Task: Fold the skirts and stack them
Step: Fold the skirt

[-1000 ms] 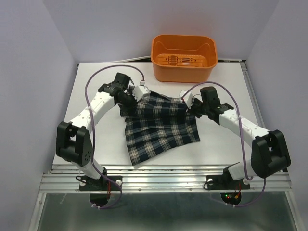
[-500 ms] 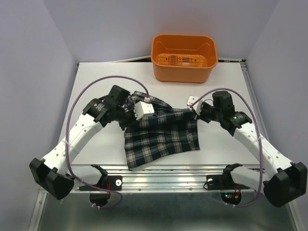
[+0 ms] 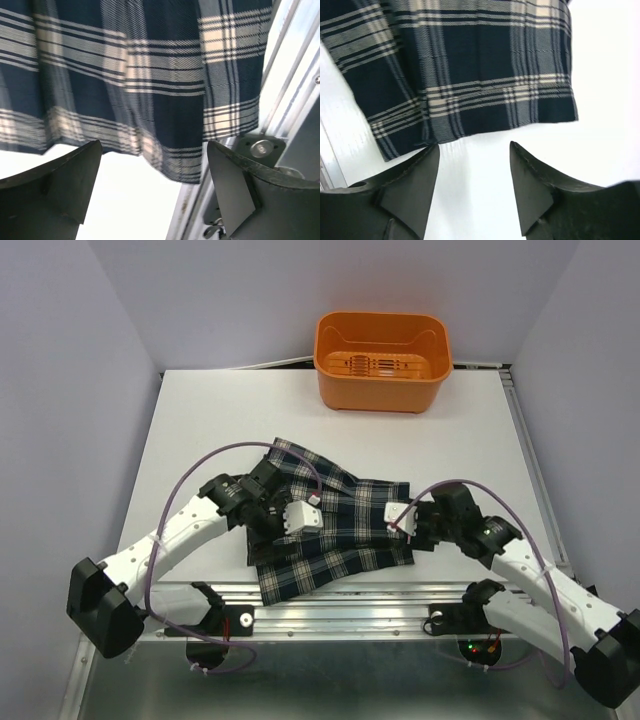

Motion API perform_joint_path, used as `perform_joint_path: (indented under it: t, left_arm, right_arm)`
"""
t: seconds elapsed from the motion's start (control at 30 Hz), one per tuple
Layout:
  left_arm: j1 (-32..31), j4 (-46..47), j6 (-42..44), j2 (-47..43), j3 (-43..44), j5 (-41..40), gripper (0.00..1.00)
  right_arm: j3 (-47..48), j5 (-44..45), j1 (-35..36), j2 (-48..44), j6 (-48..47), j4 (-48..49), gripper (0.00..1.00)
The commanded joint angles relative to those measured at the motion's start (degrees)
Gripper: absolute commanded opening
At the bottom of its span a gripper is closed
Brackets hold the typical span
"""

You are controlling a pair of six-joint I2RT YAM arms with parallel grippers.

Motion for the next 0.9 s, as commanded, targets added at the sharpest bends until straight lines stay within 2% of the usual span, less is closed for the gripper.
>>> perform_joint_path:
  t: [0.0,0.13,0.17,0.23,0.3,0.37,0.4,0.43,0.5,0.53,0.67,0.73,0.87]
  left_arm:
    - [-0.3,0.1,-0.4,-1.6,7.3,-0.6,0.98]
    - [0.4,4.1,-4.1,0.7,9.2,0.1,0.96]
    - [0.8,4.8,-4.7,2.3,9.2,0.9,0.85]
    - [2.0,7.0,-6.6,4.4,9.1,3.3,0.72]
    - [2.8,10.0,-8.4,8.3,7.9,2.8,0.70]
    - [4.5,11.7,-9.0,13.6,7.4,1.7,0.62]
    - [5.5,12.8,-9.6,15.8,7.3,0.7,0.59]
    - [6.6,13.6,-9.8,17.8,7.6,0.3,0.51]
    - [11.3,14.9,-10.0,24.7,9.6,1.2,0.43]
    - [12.9,15.1,-10.0,28.7,11.5,1.6,0.36]
    - [18.6,17.0,-9.6,38.0,18.2,2.0,0.26]
    - [19.0,17.2,-9.7,43.4,22.3,1.5,0.23]
    - [18.8,16.5,-12.6,51.6,37.1,3.6,0.17]
  right_arm:
    - [5.5,6.5,0.1,2.5,4.0,7.4,0.62]
    - [15.4,5.7,0.1,10.5,11.3,10.6,0.56]
    - [17.1,5.3,0.1,14.5,13.8,10.9,0.55]
    - [21.2,3.8,0.1,18.5,15.7,11.0,0.55]
    - [22.6,1.1,0.1,24.2,15.9,11.2,0.52]
    - [23.8,-0.3,0.1,28.3,15.9,10.4,0.48]
    - [24.2,-0.2,0.1,32.5,15.8,10.3,0.41]
    - [24.6,0.3,0.1,34.5,15.8,9.7,0.37]
    - [24.5,2.0,0.1,39.6,14.7,9.7,0.29]
    - [24.2,2.5,0.1,40.7,14.4,9.8,0.27]
    - [21.7,2.3,0.1,43.3,14.2,9.8,0.19]
    - [20.8,1.9,0.1,43.7,14.7,8.2,0.15]
    - [19.3,0.2,2.4,42.4,17.3,5.1,0.09]
